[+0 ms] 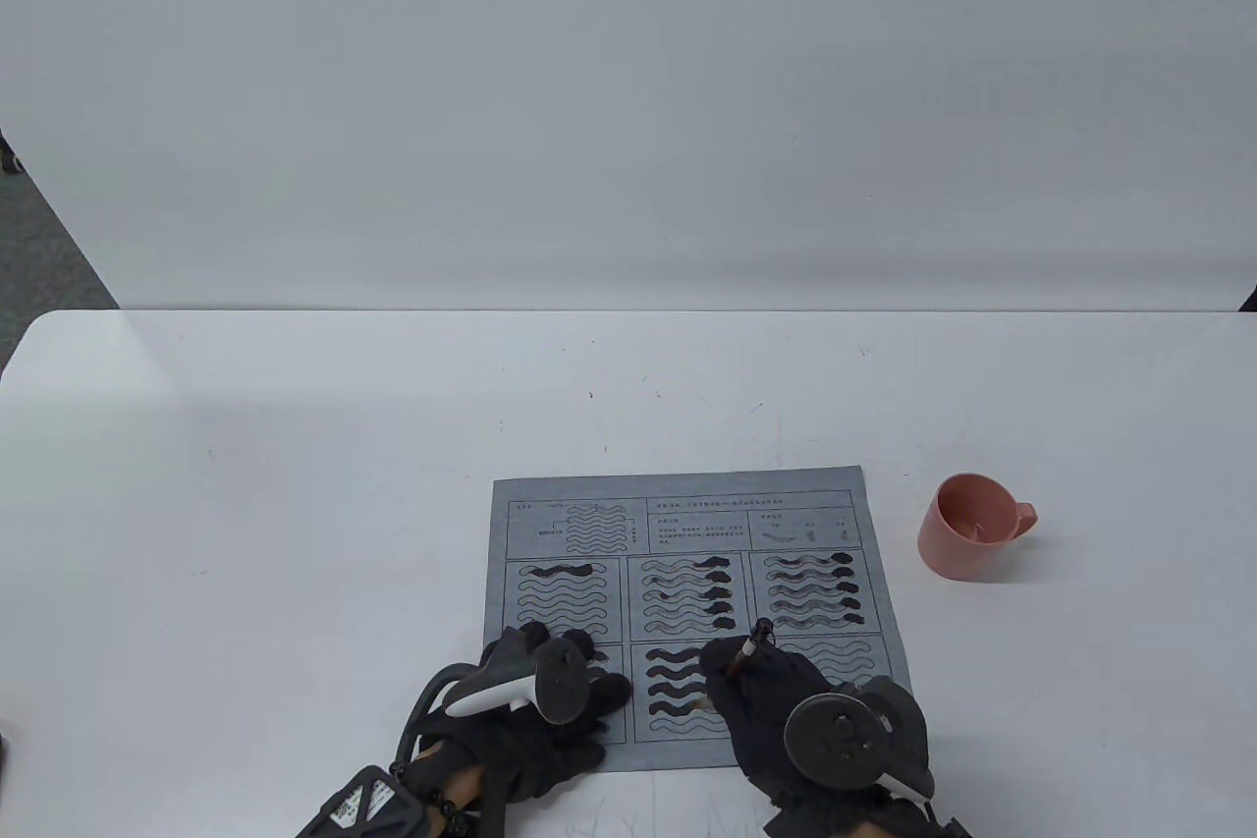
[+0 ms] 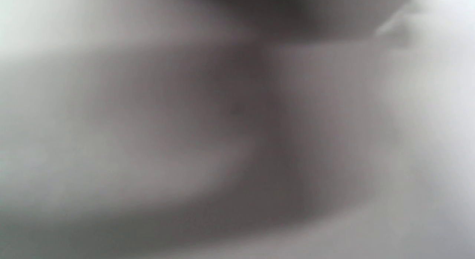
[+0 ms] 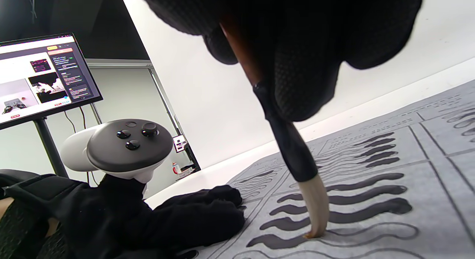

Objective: Trace patterns on water writing practice cloth with Chinese brush

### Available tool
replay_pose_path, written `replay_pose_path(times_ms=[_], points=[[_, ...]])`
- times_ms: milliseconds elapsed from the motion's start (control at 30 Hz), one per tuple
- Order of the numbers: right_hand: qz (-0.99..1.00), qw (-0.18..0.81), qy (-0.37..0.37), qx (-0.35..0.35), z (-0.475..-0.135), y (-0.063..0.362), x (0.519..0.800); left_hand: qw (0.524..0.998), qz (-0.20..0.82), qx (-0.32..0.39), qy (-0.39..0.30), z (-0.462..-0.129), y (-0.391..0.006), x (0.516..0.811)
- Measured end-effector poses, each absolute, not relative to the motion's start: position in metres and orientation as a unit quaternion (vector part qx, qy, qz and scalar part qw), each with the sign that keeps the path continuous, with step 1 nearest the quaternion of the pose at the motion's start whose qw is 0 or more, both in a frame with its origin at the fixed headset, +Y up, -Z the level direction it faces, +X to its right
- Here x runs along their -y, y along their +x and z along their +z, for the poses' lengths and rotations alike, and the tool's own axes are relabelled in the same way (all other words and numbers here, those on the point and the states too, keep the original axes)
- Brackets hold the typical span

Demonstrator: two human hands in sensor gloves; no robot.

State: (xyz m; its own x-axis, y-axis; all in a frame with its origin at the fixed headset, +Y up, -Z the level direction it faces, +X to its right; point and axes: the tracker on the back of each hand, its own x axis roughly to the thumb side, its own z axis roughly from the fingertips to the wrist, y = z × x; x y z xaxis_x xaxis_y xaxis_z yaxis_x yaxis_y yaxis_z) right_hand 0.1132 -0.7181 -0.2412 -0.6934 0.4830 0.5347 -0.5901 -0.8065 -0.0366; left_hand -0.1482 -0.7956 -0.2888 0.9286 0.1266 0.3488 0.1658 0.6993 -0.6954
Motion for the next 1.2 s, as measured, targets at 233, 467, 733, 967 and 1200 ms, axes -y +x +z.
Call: replay_pose_path(times_ms=[233,467,733,967,1200], points=[[0.916,0.29,0.257,0.102,-0.2412,0.1132,0.718,0.902,-0.011,0.189,-0.388,-0.2888,-0.1482,0.7956],[0.918,0.287,0.254,0.104,-0.2411,0.1136,0.7177,0.902,-0.01,0.188,-0.387,-0.2885,-0.1481,0.7957],[0.919,0.286,0.252,0.102,-0.2411,0.1136,0.7178,0.902,-0.01,0.188,-0.387,-0.2885,-0.1481,0.7958],[0.921,0.281,0.249,0.103,-0.2408,0.1139,0.7175,0.903,-0.011,0.188,-0.387,-0.2884,-0.148,0.7958],[0.922,0.278,0.248,0.102,-0.241,0.1143,0.7169,0.903,-0.011,0.188,-0.387,-0.2883,-0.148,0.7958]])
